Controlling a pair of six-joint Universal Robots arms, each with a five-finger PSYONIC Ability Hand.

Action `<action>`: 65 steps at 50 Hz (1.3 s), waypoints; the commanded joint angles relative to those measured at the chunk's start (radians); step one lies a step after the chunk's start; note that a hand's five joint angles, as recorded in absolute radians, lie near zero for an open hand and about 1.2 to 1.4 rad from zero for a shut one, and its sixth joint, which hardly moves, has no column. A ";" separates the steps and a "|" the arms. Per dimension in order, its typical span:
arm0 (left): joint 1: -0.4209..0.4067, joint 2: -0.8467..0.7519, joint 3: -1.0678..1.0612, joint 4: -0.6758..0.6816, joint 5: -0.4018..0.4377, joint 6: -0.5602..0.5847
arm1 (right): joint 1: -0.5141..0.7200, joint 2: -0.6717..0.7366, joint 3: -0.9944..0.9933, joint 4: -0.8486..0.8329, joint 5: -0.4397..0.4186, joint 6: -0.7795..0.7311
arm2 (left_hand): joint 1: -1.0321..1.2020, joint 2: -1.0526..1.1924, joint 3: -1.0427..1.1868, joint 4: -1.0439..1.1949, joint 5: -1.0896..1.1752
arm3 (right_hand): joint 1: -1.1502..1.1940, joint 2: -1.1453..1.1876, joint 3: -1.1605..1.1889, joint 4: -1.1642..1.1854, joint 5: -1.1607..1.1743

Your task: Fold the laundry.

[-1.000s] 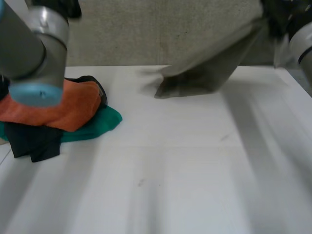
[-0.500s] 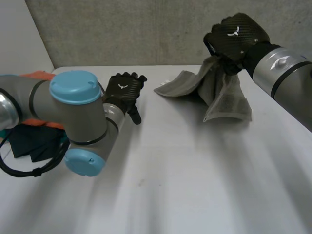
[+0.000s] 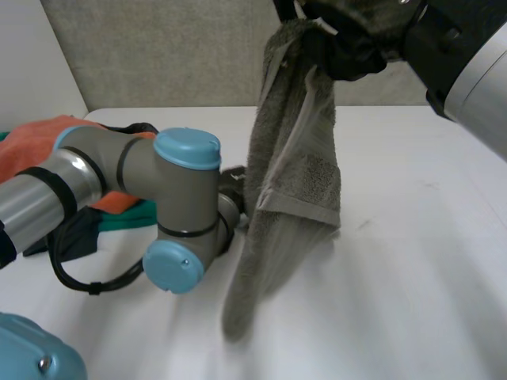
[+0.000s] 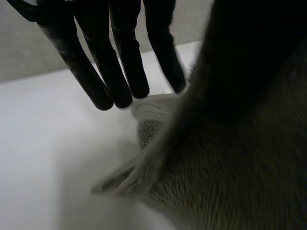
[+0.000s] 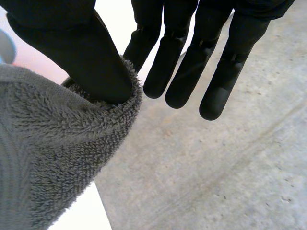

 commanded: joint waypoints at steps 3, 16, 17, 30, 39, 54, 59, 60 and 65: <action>0.036 0.125 -0.083 -0.035 -0.079 -0.051 | -0.114 0.024 0.018 -0.023 0.014 0.020 | 0.525 0.602 0.628 0.623 0.627 | 0.285 0.221 0.207 0.197 0.208; 0.263 0.683 -0.367 0.027 0.031 0.413 | -0.351 0.118 0.133 0.042 -0.020 -0.030 | 0.525 0.602 0.628 0.623 0.627 | 0.285 0.221 0.207 0.197 0.208; 0.266 0.703 -0.384 0.027 0.046 0.432 | -0.361 0.130 0.143 0.043 -0.020 -0.035 | 0.525 0.602 0.628 0.623 0.627 | 0.285 0.221 0.207 0.197 0.208; 0.275 0.462 -0.404 0.010 0.022 0.739 | -0.385 0.461 0.181 0.019 0.011 -0.152 | 0.525 0.602 0.628 0.623 0.627 | 0.285 0.221 0.207 0.197 0.208; 0.217 0.122 0.031 0.047 -0.075 0.762 | -0.333 0.705 -0.120 -0.044 0.156 -0.193 | 0.525 0.602 0.628 0.623 0.627 | 0.285 0.221 0.207 0.197 0.208; 0.203 0.260 0.279 0.645 -0.116 0.658 | -0.292 0.647 -0.504 -0.532 0.286 -0.090 | 0.525 0.602 0.628 0.623 0.627 | 0.285 0.221 0.207 0.197 0.208; 0.219 0.347 0.132 0.656 -0.111 0.649 | -0.295 0.591 -0.426 -0.532 0.215 -0.083 | 0.525 0.602 0.628 0.623 0.627 | 0.285 0.221 0.207 0.197 0.208; 0.225 0.360 0.103 0.654 -0.115 0.647 | -0.298 0.583 -0.407 -0.526 0.201 -0.083 | 0.525 0.602 0.628 0.623 0.627 | 0.285 0.221 0.207 0.197 0.208; 0.254 0.422 -0.144 0.634 -0.105 0.622 | -0.339 0.538 -0.219 -0.471 0.102 -0.077 | 0.525 0.602 0.628 0.623 0.627 | 0.285 0.221 0.207 0.197 0.208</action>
